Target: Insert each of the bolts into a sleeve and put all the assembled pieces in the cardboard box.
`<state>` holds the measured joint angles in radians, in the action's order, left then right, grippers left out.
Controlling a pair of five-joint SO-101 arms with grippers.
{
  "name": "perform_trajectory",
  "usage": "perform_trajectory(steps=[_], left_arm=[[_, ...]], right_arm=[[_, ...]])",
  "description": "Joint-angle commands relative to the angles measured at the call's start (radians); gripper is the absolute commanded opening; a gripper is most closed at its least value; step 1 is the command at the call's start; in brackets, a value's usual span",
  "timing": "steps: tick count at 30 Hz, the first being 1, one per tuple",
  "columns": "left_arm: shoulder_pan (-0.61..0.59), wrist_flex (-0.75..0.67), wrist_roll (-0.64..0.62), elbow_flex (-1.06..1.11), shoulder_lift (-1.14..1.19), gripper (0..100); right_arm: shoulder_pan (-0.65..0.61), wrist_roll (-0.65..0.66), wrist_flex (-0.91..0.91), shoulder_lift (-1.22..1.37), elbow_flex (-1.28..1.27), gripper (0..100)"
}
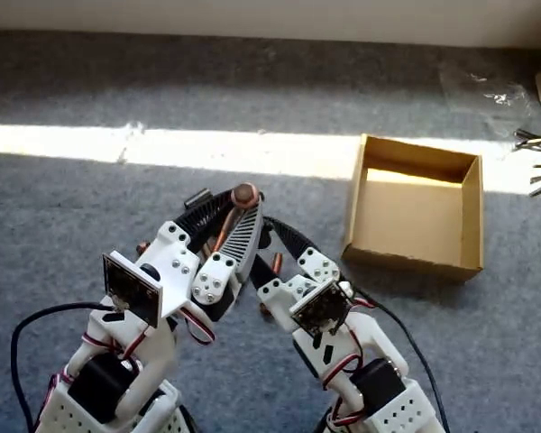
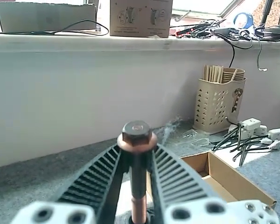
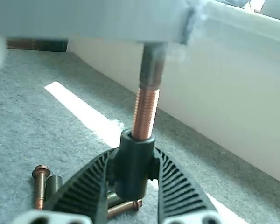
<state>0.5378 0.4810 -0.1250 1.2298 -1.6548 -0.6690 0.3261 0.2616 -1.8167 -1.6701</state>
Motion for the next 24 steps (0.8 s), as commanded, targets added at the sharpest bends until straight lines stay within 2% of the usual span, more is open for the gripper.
perform_trajectory(steps=[1, 8, 12, 16, 24], left_arm=[[0.013, -0.006, -0.005, -0.051, -0.007, 1], [0.013, 0.014, -0.009, -0.039, -0.015, 1], [-0.019, 0.017, -0.014, 0.007, -0.016, 1], [-0.09, 0.008, -0.104, 0.042, -0.016, 1], [-0.107, -0.005, -0.107, 0.122, -0.007, 1]], right_arm=[[-0.016, 0.009, -0.03, -0.007, -0.104, 0.5], [0.051, 0.005, -0.033, -0.008, -0.104, 0.5], [0.05, 0.003, -0.033, -0.008, -0.104, 0.5], [0.045, 0.003, -0.033, -0.008, -0.104, 0.5], [0.045, 0.003, -0.031, -0.008, -0.104, 0.5]])
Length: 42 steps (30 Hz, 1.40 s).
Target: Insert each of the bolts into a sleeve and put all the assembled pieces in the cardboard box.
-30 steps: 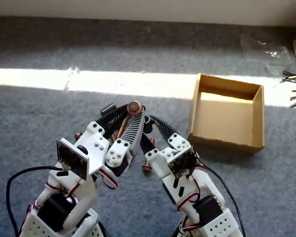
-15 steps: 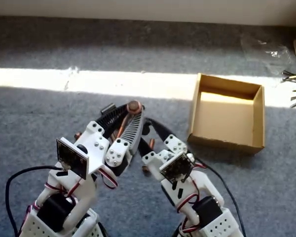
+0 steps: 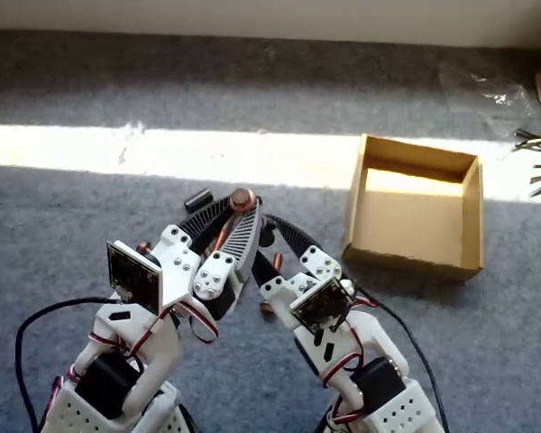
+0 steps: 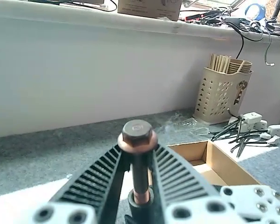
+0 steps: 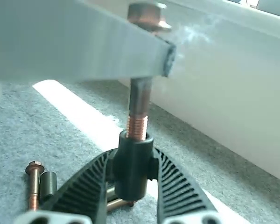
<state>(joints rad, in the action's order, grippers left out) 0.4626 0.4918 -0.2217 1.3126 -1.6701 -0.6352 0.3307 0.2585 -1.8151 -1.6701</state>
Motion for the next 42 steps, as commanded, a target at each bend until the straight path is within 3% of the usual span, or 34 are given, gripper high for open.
perform_trajectory(steps=[1, 12, 20, 36, 42], left_arm=[[-0.031, -0.015, -0.006, 0.059, 0.005, 1], [-0.031, -0.071, -0.006, 0.119, 0.001, 2], [-0.033, -0.068, -0.006, 0.119, -0.001, 22], [-0.124, -0.066, -0.009, 0.059, -0.002, 22], [-0.196, -0.066, -0.011, 0.03, -0.002, 22]], right_arm=[[0.012, -0.002, -0.028, -0.01, -0.104, 0.5], [0.012, -0.002, -0.027, -0.01, -0.104, 0.5], [0.015, -0.002, -0.025, -0.007, -0.104, 0.5], [0.021, 0.0, 0.077, -0.008, -0.102, 0.5], [0.143, -0.023, 0.156, -0.002, -0.091, 0.5]])
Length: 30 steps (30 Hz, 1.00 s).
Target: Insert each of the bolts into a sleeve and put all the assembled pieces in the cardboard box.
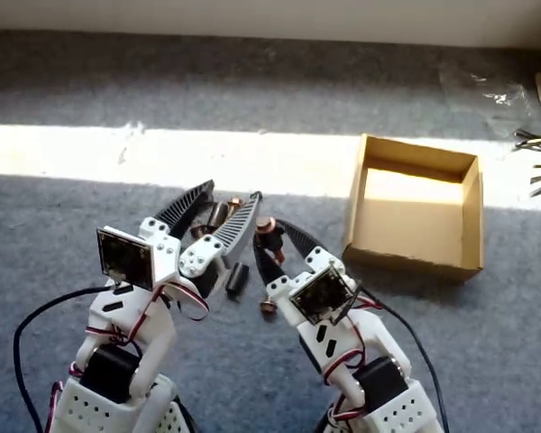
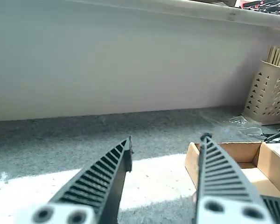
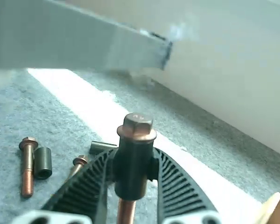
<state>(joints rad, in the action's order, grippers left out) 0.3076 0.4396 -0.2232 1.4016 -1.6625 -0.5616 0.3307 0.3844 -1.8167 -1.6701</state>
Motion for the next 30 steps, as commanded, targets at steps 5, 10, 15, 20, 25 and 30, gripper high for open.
perform_trajectory(steps=[5, 10, 15, 20, 25, 30], left_arm=[[-0.079, 0.044, -0.006, -0.054, -0.01, 22], [-0.127, 0.109, -0.005, -0.007, -0.01, 18], [-0.186, 0.109, -0.005, 0.039, -0.01, 2], [-0.236, 0.11, -0.005, 0.084, -0.008, 1], [-0.323, 0.11, -0.003, 0.104, -0.008, 1], [-0.39, 0.117, -0.005, 0.105, -0.008, 1]], right_arm=[[0.176, -0.068, 0.179, 0.002, 0.039, 0.5], [0.278, -0.068, 0.298, 0.002, 0.173, 0.5], [0.374, -0.029, 0.361, 0.028, 0.298, 0.5], [0.458, -0.025, 0.404, 0.274, 0.475, 0.5], [0.515, -0.026, 0.4, 0.621, 0.67, 0.5], [0.518, -0.028, 0.4, 0.912, 0.829, 0.5]])
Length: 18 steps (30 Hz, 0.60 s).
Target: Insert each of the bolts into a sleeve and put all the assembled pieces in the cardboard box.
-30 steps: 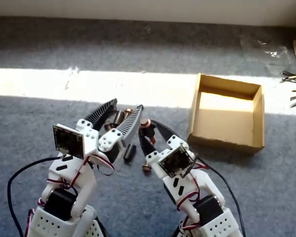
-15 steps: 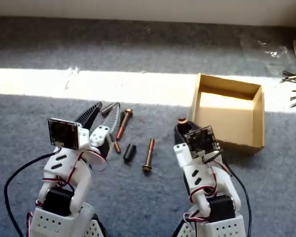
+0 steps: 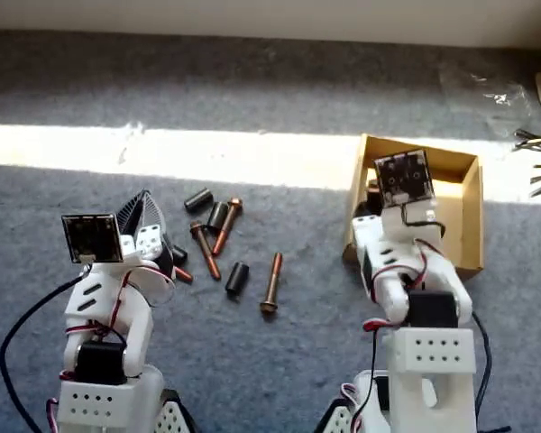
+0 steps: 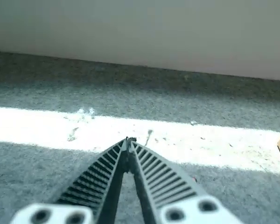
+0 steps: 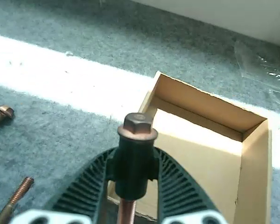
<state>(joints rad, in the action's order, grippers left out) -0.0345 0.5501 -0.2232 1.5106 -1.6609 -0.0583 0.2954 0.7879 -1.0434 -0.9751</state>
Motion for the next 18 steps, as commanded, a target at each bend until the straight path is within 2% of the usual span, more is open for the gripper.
perform_trajectory(steps=[1, 6, 11, 18], left_arm=[[-0.058, 0.006, -0.005, -0.004, -0.01, 1], [-0.101, 0.046, -0.003, 0.008, -0.012, 1], [-0.193, 0.057, -0.002, 0.038, -0.012, 0], [-0.202, 0.057, -0.002, 0.041, -0.012, 0]], right_arm=[[0.019, 0.008, -0.004, 0.193, 0.162, 0.5], [0.061, 0.006, -0.005, 0.438, 0.303, 0.5], [0.091, 0.006, -0.005, 0.687, 0.45, 0.5], [0.094, 0.006, -0.005, 1.007, 0.648, 0.5]])
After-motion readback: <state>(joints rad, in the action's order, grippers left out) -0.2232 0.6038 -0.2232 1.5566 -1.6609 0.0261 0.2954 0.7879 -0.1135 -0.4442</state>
